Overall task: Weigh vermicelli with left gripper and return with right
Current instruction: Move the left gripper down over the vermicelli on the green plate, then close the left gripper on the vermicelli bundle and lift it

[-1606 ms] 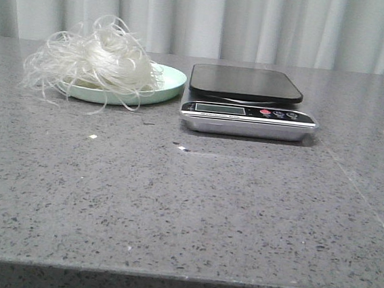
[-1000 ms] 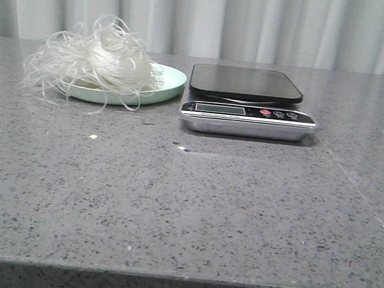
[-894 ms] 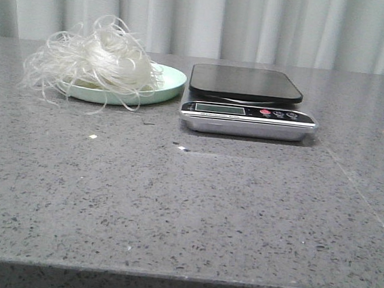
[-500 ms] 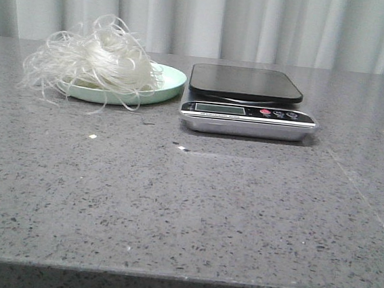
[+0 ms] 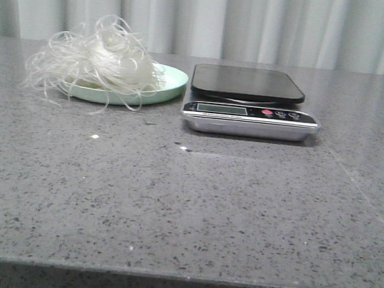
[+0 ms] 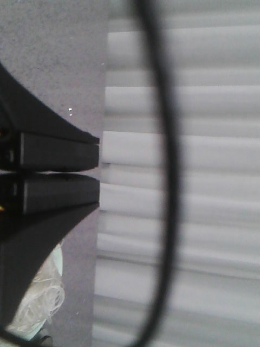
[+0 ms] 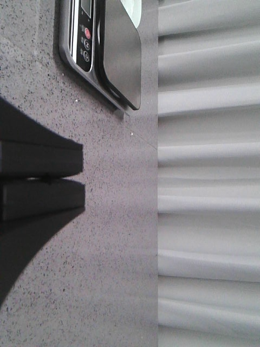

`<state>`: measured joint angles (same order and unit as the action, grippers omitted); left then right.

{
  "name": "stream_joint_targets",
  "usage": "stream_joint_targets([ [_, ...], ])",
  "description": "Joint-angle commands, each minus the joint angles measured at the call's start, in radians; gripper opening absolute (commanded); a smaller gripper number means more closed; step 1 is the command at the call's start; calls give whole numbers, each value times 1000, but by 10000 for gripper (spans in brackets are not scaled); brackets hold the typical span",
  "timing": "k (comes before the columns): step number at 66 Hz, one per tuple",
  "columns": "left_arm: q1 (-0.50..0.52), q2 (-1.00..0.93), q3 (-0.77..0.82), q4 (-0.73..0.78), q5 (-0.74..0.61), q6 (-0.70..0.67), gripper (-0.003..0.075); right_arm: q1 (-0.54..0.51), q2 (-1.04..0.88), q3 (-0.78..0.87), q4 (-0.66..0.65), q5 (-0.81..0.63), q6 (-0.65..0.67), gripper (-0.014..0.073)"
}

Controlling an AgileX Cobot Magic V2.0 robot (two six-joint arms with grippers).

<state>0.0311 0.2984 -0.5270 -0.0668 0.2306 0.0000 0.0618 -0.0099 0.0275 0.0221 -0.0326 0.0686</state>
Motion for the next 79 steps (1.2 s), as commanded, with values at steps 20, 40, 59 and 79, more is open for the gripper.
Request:
stream_joint_targets([
  [20, -34, 144, -55, -54, 23, 0, 153, -8, -16, -8, -9, -74, -6, 157],
  [40, -211, 347, -219, -25, 143, 79, 569, -8, -16, -8, -9, -74, -6, 157],
  [59, -321, 716, -505, -25, 238, 79, 600, -8, -16, -8, -9, -74, -6, 157],
  [79, -389, 1155, -927, -21, 498, 79, 600, -8, -16, -8, -9, -74, -6, 157],
])
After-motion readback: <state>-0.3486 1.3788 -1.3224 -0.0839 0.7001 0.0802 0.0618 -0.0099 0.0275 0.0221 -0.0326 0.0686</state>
